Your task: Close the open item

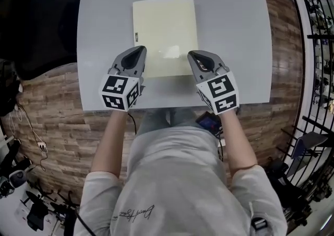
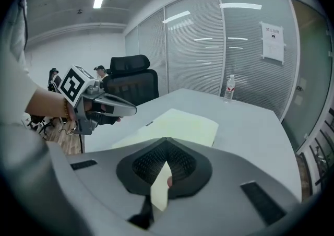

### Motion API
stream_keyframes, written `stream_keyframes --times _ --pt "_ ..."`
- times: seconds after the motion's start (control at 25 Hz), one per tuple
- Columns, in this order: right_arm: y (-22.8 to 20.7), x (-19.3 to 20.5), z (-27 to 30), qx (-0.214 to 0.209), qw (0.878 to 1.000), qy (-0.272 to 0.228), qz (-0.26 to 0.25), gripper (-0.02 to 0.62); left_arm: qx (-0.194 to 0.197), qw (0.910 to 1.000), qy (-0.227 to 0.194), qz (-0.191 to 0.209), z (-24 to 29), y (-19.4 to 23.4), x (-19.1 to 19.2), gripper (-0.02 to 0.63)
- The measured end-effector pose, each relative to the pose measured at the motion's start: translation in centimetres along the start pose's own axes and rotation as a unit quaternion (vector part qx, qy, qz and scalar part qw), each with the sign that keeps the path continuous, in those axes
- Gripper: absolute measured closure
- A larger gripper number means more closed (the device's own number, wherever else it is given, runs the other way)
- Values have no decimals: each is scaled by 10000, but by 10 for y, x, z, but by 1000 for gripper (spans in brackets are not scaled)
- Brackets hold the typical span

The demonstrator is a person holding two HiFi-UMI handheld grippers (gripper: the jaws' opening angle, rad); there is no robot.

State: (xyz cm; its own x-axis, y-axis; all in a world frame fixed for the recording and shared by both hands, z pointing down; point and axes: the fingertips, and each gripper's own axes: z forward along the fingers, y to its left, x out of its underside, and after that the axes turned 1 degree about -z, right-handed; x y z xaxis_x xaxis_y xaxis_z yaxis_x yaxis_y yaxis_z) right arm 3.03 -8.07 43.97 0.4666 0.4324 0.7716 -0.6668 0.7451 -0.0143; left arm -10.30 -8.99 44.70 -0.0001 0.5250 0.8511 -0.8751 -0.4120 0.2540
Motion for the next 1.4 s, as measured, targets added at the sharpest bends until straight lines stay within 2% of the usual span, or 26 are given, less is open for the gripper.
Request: stream_keyframes --times 0.24,0.44,0.64,0.72,0.88,1.4 --pt "2 -11 -27 -14 9990 -378 254 583 286 9993 -227 30 -9 -36 -24 597" --pt "10 -17 -48 -100 9983 -507 283 582 453 9980 -421 118 -24 -59 -44 597" --pt "11 -20 -60 -108 9969 -664 410 583 466 9974 -492 258 -40 -71 -48 597" --pt "9 -20 -66 -81 9960 -733 500 582 503 9974 -489 174 -43 -77 -43 597" --pt "8 -18 -70 -92 9953 -772 571 582 523 9974 -496 86 -45 -82 -38 597" --pt "3 -32 -62 -205 9932 -970 607 583 440 9967 -566 374 -40 -78 -54 597"
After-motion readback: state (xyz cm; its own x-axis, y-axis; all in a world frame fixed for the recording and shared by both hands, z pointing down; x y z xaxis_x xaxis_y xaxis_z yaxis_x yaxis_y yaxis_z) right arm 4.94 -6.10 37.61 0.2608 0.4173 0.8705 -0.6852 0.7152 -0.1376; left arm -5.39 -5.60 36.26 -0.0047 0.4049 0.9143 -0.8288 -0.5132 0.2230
